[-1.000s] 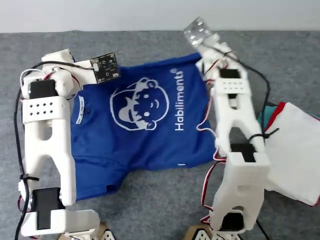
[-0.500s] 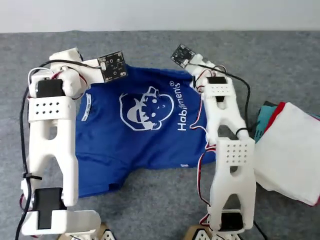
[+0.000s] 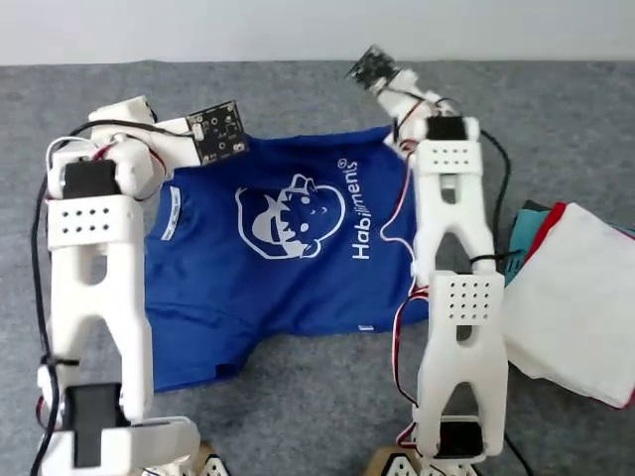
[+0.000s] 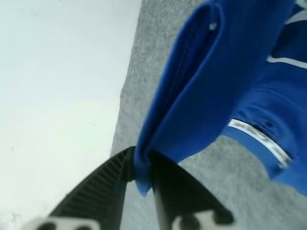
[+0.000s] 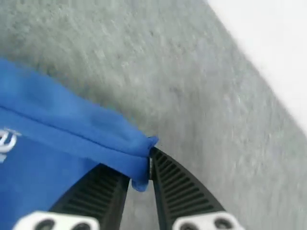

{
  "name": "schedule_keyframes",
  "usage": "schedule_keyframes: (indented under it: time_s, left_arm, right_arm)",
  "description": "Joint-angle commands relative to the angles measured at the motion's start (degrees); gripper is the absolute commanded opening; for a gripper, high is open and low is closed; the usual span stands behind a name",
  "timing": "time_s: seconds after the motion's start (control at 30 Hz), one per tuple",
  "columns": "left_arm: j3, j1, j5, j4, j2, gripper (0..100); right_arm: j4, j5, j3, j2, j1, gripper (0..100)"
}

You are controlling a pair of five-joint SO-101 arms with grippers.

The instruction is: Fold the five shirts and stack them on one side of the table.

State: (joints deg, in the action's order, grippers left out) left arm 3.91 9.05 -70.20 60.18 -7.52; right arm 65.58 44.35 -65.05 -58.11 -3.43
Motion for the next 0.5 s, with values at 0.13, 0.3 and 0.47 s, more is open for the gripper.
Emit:
schedule_keyframes:
  time_s: [0.13, 0.3, 0.47]
  left_arm:
    - [-0.4, 0.3, 0.4, 15.6, -8.4, 0]
    - [-0.4, 0.4, 0.4, 23.9, -9.6, 0]
    - [-0.4, 0.4, 0.4, 33.4, -9.7, 0]
  right_arm:
    - [28.2, -1.7, -16.5, 1.8, 1.3, 0.9]
    - [37.7, -2.5, -21.0, 2.4, 1.5, 0.9]
    - [37.7, -5.5, -16.7, 7.0, 2.9, 0.9]
